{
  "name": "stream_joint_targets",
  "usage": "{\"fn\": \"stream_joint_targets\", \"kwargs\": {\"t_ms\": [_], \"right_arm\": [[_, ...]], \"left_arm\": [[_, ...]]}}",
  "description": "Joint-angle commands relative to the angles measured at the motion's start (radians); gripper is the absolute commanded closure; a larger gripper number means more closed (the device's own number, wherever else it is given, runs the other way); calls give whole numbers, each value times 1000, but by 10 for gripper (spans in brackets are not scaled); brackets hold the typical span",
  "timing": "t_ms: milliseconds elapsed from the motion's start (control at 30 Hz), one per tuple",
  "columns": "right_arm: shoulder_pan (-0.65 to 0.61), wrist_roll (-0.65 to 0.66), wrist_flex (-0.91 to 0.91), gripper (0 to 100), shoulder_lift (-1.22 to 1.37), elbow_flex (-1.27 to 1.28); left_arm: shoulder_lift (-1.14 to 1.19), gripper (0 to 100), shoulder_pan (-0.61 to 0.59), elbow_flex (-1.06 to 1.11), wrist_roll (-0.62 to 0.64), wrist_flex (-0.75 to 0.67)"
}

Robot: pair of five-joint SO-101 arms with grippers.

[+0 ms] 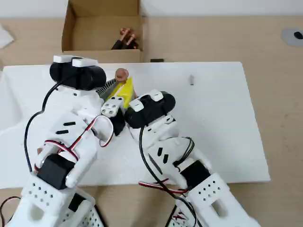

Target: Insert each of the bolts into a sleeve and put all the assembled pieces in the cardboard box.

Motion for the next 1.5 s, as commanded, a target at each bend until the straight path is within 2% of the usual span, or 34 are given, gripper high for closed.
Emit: {"fn": "stream_joint_targets", "kwargs": {"t_ms": [0, 200, 333, 1200, 1333, 1467], "right_arm": [[-13, -5, -26, 988, -25, -8], [-13, -5, -26, 988, -25, -8], [-13, -5, -26, 988, -25, -8], [-13, -5, -26, 988, -25, -8], [-13, -5, -26, 988, -25, -8], [-13, -5, -26, 988, -25, -8]], "left_arm": [[1, 994, 14, -81, -8, 18], [1, 994, 9, -83, -12, 18], [1, 994, 9, -74, -63, 20], [2, 993, 8, -57, -68, 74], [2, 994, 8, -57, -106, 74], [5, 994, -37, -55, -109, 61]]}}
